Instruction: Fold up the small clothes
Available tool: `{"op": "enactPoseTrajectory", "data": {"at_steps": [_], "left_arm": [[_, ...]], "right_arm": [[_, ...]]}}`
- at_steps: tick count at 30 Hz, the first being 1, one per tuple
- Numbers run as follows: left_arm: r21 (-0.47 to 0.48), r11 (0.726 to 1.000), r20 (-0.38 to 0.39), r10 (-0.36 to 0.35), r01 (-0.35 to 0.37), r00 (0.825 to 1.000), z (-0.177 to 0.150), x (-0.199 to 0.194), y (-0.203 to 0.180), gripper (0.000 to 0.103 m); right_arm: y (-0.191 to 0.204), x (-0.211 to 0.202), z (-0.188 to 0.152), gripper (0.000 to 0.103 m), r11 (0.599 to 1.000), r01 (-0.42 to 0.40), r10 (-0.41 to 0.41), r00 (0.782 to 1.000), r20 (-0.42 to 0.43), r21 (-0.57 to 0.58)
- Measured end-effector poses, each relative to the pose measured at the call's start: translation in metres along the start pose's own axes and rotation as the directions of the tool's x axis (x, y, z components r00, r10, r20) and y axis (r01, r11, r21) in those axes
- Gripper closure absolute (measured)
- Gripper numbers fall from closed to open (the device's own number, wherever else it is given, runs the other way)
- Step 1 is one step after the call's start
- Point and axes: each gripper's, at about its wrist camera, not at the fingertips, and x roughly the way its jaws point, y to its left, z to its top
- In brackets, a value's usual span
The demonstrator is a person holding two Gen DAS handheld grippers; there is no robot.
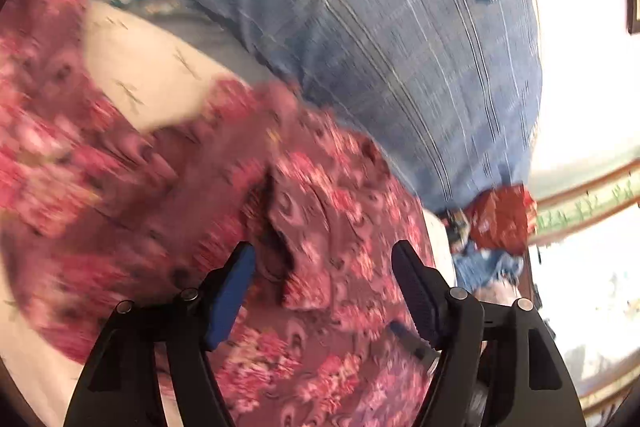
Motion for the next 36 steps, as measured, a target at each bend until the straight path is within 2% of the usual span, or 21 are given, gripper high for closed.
{"op": "enactPoseTrajectory", "data": {"at_steps": [3, 4, 5, 6, 9, 11, 12, 13, 16, 17, 19, 20, 22, 24, 27, 29, 30, 31, 33, 34, 36], "left_arm": [[0.027, 0.999, -0.051, 0.02, -0.019, 0.998, -0.005, 0.018, -0.006, 0.037], [0.036, 0.998, -0.043, 0.045, -0.043, 0.998, -0.005, 0.023, -0.008, 0.053], [0.051, 0.997, -0.038, 0.064, -0.062, 0.997, -0.005, 0.028, -0.01, 0.083], [0.062, 0.995, -0.052, 0.075, -0.072, 0.996, -0.004, 0.034, -0.011, 0.096], [0.076, 0.989, -0.034, 0.126, -0.123, 0.991, -0.003, 0.042, -0.013, 0.097], [0.111, 0.983, -0.007, 0.148, -0.147, 0.989, -0.002, 0.035, -0.022, 0.097], [0.123, 0.982, 0.019, 0.145, -0.146, 0.989, -0.002, 0.027, -0.027, 0.097], [0.133, 0.98, 0.054, 0.143, -0.149, 0.988, 0.0, 0.018, -0.03, 0.097], [0.124, 0.974, 0.071, 0.181, -0.189, 0.981, 0.001, 0.006, -0.028, 0.094], [0.107, 0.972, 0.048, 0.203, -0.207, 0.978, 0.002, 0.012, -0.022, 0.094], [0.083, 0.958, -0.031, 0.278, -0.275, 0.96, -0.005, 0.026, -0.009, 0.094], [0.075, 0.963, -0.02, 0.262, -0.26, 0.965, -0.006, 0.026, -0.007, 0.092], [0.084, 0.968, -0.017, 0.238, -0.236, 0.971, -0.005, 0.014, -0.017, 0.092], [0.125, 0.973, 0.033, 0.192, -0.195, 0.981, -0.008, -0.006, -0.03, 0.091], [0.203, 0.971, 0.123, 0.101, -0.125, 0.987, -0.013, -0.044, -0.052, 0.08], [0.238, 0.959, 0.25, 0.095, -0.156, 0.964, -0.015, -0.08, -0.059, 0.067], [0.235, 0.951, 0.323, 0.117, -0.199, 0.939, -0.013, -0.099, -0.057, 0.06], [0.21, 0.946, 0.383, 0.153, -0.247, 0.911, -0.009, -0.115, -0.052, 0.046], [0.107, 0.934, 0.469, 0.256, -0.342, 0.845, 0.001, -0.143, -0.031, 0.045], [0.062, 0.928, 0.475, 0.296, -0.367, 0.828, 0.007, -0.151, -0.02, 0.046], [-0.023, 0.92, 0.466, 0.357, -0.392, 0.81, 0.015, -0.164, 0.005, 0.047]], "right_arm": [[-0.063, -0.05, 0.003, 0.063, 0.98, 0.087, -0.11, 0.987, 0.12, 0.178], [-0.089, -0.067, 0.003, 0.063, 0.957, 0.122, -0.167, 0.974, 0.155, 0.262], [-0.109, -0.08, 0.004, 0.063, 0.934, 0.141, -0.206, 0.963, 0.174, 0.328], [-0.13, -0.091, 0.003, 0.063, 0.908, 0.148, -0.239, 0.951, 0.194, 0.392], [-0.179, -0.109, 0.005, 0.064, 0.838, 0.13, -0.286, 0.932, 0.224, 0.529], [-0.197, -0.105, 0.01, 0.079, 0.822, 0.086, -0.255, 0.94, 0.228, 0.564], [-0.202, -0.104, 0.014, 0.098, 0.817, 0.063, -0.236, 0.944, 0.231, 0.573], [-0.202, -0.107, 0.017, 0.099, 0.818, 0.033, -0.217, 0.942, 0.256, 0.574], [-0.191, -0.127, 0.02, 0.1, 0.855, -0.015, -0.22, 0.895, 0.388, 0.518], [-0.193, -0.125, 0.019, 0.099, 0.854, -0.01, -0.227, 0.893, 0.389, 0.521], [-0.2, -0.106, 0.014, 0.099, 0.837, 0.068, -0.265, 0.919, 0.292, 0.544], [-0.205, -0.096, 0.01, 0.099, 0.822, 0.135, -0.296, 0.931, 0.213, 0.554], [-0.199, -0.099, 0.003, 0.096, 0.821, 0.12, -0.295, 0.926, 0.234, 0.558], [-0.186, -0.108, -0.002, 0.093, 0.812, 0.149, -0.326, 0.918, 0.227, 0.564], [-0.155, -0.115, -0.001, 0.093, 0.849, 0.187, -0.341, 0.908, 0.242, 0.495], [-0.131, -0.11, 0.005, 0.092, 0.884, 0.198, -0.327, 0.909, 0.257, 0.424], [-0.117, -0.103, 0.01, 0.092, 0.902, 0.191, -0.302, 0.92, 0.25, 0.387], [-0.109, -0.095, 0.016, 0.091, 0.916, 0.181, -0.278, 0.93, 0.239, 0.359], [-0.079, -0.073, 0.025, 0.091, 0.948, 0.166, -0.226, 0.951, 0.209, 0.27], [-0.067, -0.063, 0.029, 0.091, 0.959, 0.162, -0.209, 0.958, 0.194, 0.233], [-0.037, -0.035, 0.037, 0.09, 0.978, 0.14, -0.163, 0.975, 0.15, 0.153]]}}
